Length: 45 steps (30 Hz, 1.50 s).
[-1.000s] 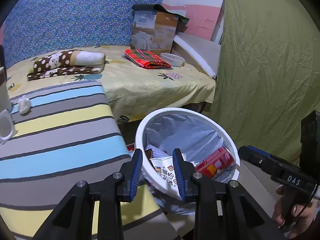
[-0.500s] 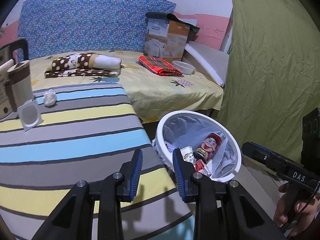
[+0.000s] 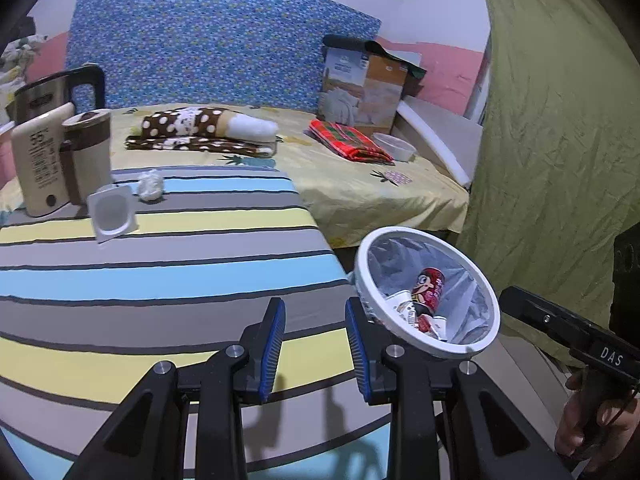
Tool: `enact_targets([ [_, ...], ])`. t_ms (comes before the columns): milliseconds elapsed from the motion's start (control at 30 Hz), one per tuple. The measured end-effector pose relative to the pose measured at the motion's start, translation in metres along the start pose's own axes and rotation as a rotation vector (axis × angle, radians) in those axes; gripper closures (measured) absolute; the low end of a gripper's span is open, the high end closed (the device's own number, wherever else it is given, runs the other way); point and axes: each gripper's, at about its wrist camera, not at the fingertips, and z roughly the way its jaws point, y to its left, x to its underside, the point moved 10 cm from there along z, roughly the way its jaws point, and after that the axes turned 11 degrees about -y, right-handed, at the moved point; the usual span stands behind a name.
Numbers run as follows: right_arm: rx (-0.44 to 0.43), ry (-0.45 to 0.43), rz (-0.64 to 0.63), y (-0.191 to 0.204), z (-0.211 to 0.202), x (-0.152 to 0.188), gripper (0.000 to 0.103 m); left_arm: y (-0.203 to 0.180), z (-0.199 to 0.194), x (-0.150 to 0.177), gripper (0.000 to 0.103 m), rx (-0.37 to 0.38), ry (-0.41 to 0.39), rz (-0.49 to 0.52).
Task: Collect trash
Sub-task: 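Move both tools back over the yogurt cup and tissue on the board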
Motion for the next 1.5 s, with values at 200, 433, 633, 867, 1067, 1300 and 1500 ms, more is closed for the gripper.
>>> enact_targets([
  [200,-0.033,0.02,-0.014,0.018,0.007,0.007,0.044,0.02,-0.014,0.0,0.072,-0.047,-0.014,-0.01],
  [433,-0.076,0.053,-0.033,0.043,0.015,0.016,0.044,0.046,-0.022,0.004,0.072,-0.105,-0.011,-0.028],
  [633,-0.112,0.072,-0.057,0.063,0.023,0.02,0.044,0.063,-0.029,0.002,0.072,-0.153,-0.018,-0.037],
  [867,-0.14,0.098,-0.084,0.082,0.034,0.025,0.044,0.082,-0.035,0.002,0.072,-0.199,-0.022,-0.046],
  [1067,-0.164,0.104,-0.108,0.097,0.043,0.021,0.044,0.1,-0.034,-0.004,0.072,-0.231,-0.023,-0.043],
  [1300,-0.185,0.112,-0.14,0.112,0.062,0.012,0.044,0.134,-0.023,-0.02,0.072,-0.273,-0.018,-0.046],
  [1500,-0.194,0.12,-0.16,0.123,0.079,0.005,0.044,0.163,-0.009,-0.034,0.072,-0.298,-0.018,-0.048],
])
